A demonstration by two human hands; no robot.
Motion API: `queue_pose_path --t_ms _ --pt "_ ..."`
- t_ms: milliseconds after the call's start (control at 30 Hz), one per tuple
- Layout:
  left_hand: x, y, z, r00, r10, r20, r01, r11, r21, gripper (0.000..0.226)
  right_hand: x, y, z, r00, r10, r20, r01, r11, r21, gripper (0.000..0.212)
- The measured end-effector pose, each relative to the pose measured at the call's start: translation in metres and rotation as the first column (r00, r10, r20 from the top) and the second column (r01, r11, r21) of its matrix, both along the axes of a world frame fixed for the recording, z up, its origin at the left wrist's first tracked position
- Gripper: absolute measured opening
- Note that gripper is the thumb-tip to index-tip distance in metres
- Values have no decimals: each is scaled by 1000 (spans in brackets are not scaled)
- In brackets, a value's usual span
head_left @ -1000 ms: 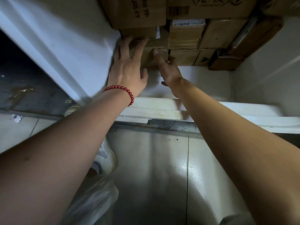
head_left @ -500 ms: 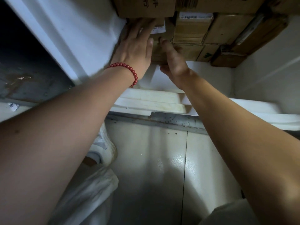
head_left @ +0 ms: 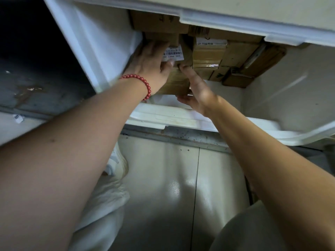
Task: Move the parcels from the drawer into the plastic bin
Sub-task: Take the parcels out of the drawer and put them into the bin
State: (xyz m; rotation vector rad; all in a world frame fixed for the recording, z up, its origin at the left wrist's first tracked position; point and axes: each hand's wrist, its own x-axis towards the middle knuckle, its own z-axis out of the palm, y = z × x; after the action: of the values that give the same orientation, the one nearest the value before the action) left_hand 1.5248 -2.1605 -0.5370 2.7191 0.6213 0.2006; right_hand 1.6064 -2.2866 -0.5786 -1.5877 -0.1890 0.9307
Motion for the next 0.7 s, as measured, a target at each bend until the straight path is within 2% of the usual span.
queue_pose_path --t_ms 167,300,367,500,600,700 --pt "-32 -18 2 999 28 -46 -29 999 -28 56 -13 -20 18 998 55 17 -55 998 -11 53" --pt "-50 -35 4 986 163 -23 -164 963 -212 60 -21 -30 36 1000 -16 -14 16 1000 -16 47" --pt "-59 -42 6 984 179 22 -166 943 -288 57 -28 -36 43 998 -49 -30 48 998 -42 39" --pt "-82 -57 15 989 131 66 -106 949 -296 51 -50 -50 54 995 -95 -40 94 995 -29 44" --pt "-101 -72 26 983 159 87 -126 945 -302 45 -73 -65 63 996 -85 -32 84 996 -30 48" --pt "-119 -87 39 976 198 94 -159 934 -321 38 -104 -84 69 997 -59 -55 57 998 -30 42"
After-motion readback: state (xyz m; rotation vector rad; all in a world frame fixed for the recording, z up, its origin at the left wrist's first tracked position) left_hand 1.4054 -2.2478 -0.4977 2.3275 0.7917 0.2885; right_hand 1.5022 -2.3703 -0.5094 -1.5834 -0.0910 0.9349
